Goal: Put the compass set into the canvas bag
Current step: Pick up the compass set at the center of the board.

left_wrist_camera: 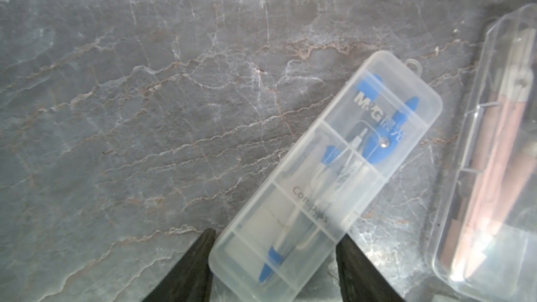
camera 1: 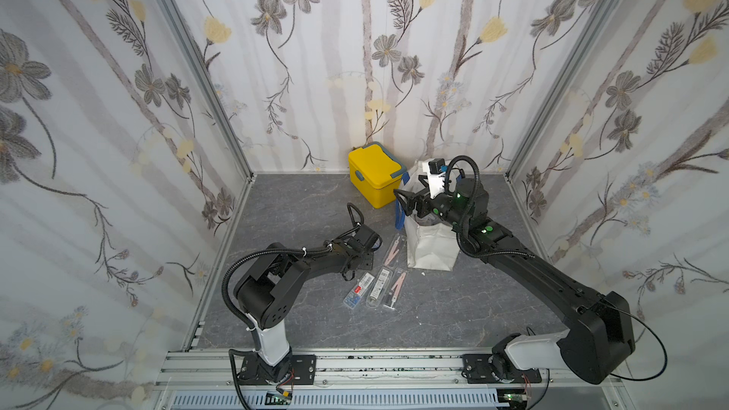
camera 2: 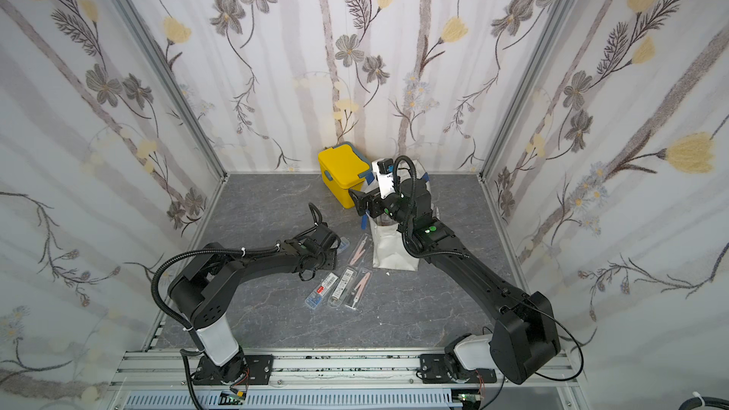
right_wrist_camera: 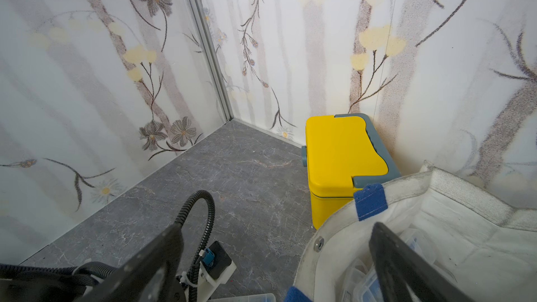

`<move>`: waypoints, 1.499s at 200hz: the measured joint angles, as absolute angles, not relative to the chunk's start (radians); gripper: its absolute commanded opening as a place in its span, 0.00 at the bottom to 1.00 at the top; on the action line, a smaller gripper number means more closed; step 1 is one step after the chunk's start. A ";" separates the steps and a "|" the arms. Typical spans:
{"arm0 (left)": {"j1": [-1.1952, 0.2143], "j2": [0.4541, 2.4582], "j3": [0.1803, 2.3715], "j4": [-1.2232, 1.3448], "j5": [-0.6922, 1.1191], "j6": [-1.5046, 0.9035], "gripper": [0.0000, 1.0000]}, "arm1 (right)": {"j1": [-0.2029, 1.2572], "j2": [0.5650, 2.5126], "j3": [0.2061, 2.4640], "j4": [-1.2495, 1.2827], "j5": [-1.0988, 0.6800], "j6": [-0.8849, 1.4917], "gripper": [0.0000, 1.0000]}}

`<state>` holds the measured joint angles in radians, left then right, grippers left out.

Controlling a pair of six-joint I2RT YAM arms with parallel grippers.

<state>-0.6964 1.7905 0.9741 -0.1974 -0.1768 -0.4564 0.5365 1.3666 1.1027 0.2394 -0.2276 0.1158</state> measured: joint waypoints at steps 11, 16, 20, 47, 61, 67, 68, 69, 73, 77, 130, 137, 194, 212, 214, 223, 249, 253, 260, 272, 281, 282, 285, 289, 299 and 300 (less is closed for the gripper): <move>-0.696 1.791 0.974 -0.196 -0.176 -0.456 0.64 | 0.538 1.367 1.103 0.239 -0.231 0.117 1.00; -0.695 1.791 0.974 -0.196 -0.176 -0.456 0.65 | 0.539 1.367 1.105 0.239 -0.237 0.123 0.99; -0.695 1.792 0.974 -0.195 -0.176 -0.456 0.65 | 0.539 1.367 1.105 0.240 -0.239 0.122 0.99; -0.695 1.795 0.987 -0.197 -0.164 -0.444 0.83 | 0.539 1.367 1.105 0.240 -0.256 0.123 0.99; -0.695 1.802 1.001 -0.206 -0.166 -0.431 0.88 | 0.539 1.367 1.105 0.240 -0.257 0.123 1.00; -0.693 1.806 1.009 -0.215 -0.170 -0.414 0.88 | 0.539 1.367 1.105 0.240 -0.257 0.123 0.99; -0.693 1.807 1.010 -0.216 -0.171 -0.413 0.88 | 0.539 1.368 1.105 0.240 -0.257 0.123 1.00; -0.693 1.807 1.011 -0.217 -0.171 -0.413 0.88 | 0.539 1.368 1.105 0.240 -0.257 0.123 1.00; -0.693 1.810 1.017 -0.222 -0.174 -0.410 0.88 | 0.539 1.368 1.105 0.240 -0.258 0.123 1.00; -0.691 1.813 1.024 -0.229 -0.178 -0.403 0.88 | 0.539 1.368 1.105 0.240 -0.259 0.123 0.99; -0.685 1.866 1.088 -0.252 -0.184 -0.262 0.77 | 0.539 1.369 1.105 0.240 -0.260 0.123 1.00; -0.685 1.871 1.094 -0.252 -0.182 -0.249 0.74 | 0.539 1.369 1.105 0.240 -0.261 0.123 0.99; -0.685 1.885 1.100 -0.226 -0.135 -0.212 0.55 | 0.539 1.369 1.105 0.240 -0.263 0.123 1.00; -0.685 1.882 1.086 -0.204 -0.136 -0.212 0.49 | 0.539 1.372 1.105 0.244 -0.263 0.131 0.99; -0.685 1.880 1.084 -0.202 -0.137 -0.212 0.49 | 0.539 1.372 1.105 0.245 -0.263 0.131 1.00; -0.685 1.875 1.072 -0.187 -0.139 -0.212 0.47 | 0.539 1.375 1.105 0.245 -0.263 0.133 1.00; -0.685 1.856 1.039 -0.157 -0.147 -0.213 0.44 | 0.539 1.382 1.105 0.250 -0.263 0.149 0.99; -0.685 1.852 1.033 -0.153 -0.148 -0.214 0.44 | 0.539 1.384 1.105 0.253 -0.263 0.149 1.00; -0.685 1.845 1.023 -0.147 -0.151 -0.214 0.44 | 0.539 1.387 1.105 0.260 -0.263 0.158 0.99; -0.685 1.831 1.004 -0.140 -0.155 -0.217 0.44 | 0.539 1.391 1.105 0.264 -0.258 0.167 1.00; -0.685 1.819 0.988 -0.132 -0.158 -0.217 0.44 | 0.539 1.395 1.105 0.267 -0.255 0.176 0.99; -0.685 1.817 0.985 -0.131 -0.158 -0.218 0.44 | 0.539 1.395 1.105 0.267 -0.255 0.177 0.99; -0.685 1.813 0.981 -0.130 -0.158 -0.218 0.44 | 0.539 1.396 1.105 0.268 -0.255 0.178 0.99; -0.685 1.807 0.973 -0.127 -0.158 -0.218 0.44 | 0.538 1.398 1.106 0.268 -0.252 0.181 1.00; -0.685 1.789 0.953 -0.125 -0.159 -0.220 0.44 | 0.538 1.402 1.108 0.268 -0.241 0.191 0.99; -0.685 1.787 0.951 -0.125 -0.159 -0.220 0.44 | 0.538 1.402 1.108 0.268 -0.239 0.192 0.99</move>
